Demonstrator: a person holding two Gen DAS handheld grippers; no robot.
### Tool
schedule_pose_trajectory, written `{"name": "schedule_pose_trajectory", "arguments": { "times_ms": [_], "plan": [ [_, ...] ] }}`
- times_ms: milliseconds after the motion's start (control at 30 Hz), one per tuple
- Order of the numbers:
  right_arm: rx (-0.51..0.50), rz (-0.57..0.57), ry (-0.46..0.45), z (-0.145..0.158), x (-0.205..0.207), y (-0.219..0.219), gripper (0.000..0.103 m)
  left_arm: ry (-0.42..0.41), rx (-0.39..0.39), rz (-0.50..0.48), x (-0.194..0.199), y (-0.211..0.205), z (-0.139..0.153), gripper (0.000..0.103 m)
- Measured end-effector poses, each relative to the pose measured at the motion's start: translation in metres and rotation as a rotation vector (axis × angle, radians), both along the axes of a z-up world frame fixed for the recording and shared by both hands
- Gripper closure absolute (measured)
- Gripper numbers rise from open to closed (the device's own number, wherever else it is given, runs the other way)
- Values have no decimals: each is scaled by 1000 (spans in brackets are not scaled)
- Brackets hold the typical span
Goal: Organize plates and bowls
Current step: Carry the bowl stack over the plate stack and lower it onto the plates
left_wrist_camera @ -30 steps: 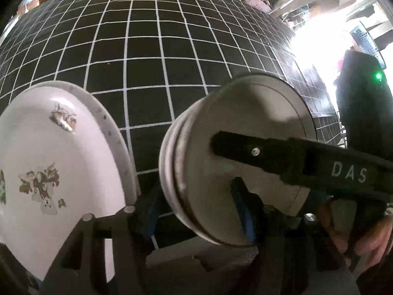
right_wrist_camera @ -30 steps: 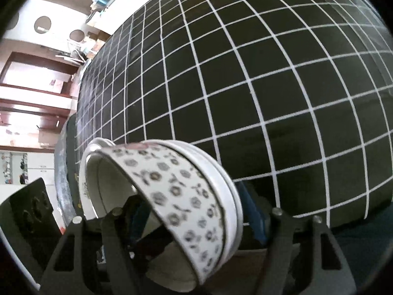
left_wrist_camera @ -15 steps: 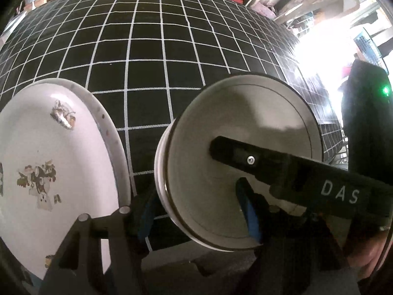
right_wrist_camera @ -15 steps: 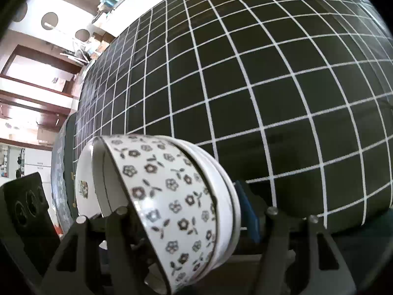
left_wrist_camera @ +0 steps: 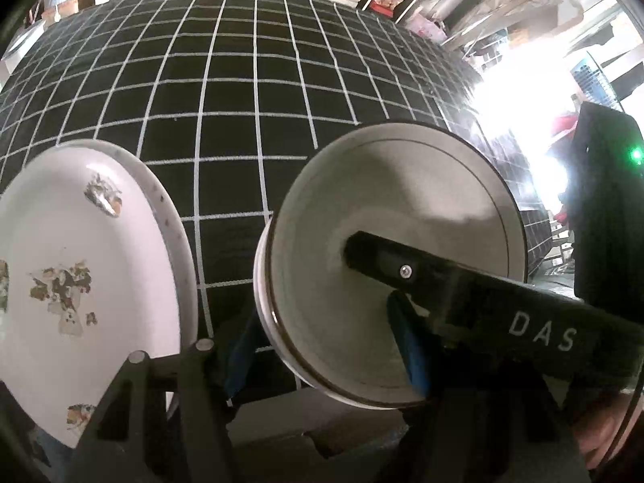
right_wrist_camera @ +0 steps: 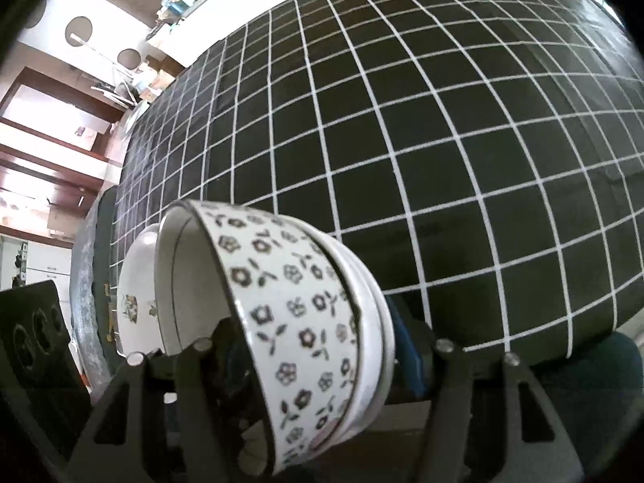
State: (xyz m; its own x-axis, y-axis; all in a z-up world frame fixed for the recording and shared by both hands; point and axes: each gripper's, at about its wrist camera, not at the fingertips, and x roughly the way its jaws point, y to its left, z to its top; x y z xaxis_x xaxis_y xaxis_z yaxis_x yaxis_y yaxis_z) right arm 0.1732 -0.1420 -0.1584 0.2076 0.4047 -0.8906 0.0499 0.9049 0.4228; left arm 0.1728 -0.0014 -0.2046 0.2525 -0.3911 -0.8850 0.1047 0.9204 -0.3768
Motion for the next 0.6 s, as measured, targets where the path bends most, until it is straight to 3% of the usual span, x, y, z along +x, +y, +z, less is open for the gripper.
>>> {"name": "schedule_pose_trajectory", "arguments": {
  "times_ms": [233, 367, 600],
  "plan": [
    [-13, 63, -60, 39, 9, 34, 38, -74, -5, 55, 1, 29, 48, 43],
    [-2, 121, -78, 53, 21, 69, 38, -98, 8, 112, 4, 66, 68, 43],
    [-15, 236, -80, 45, 36, 147, 39, -85, 12, 212, 2, 130, 65, 43]
  ]
}}
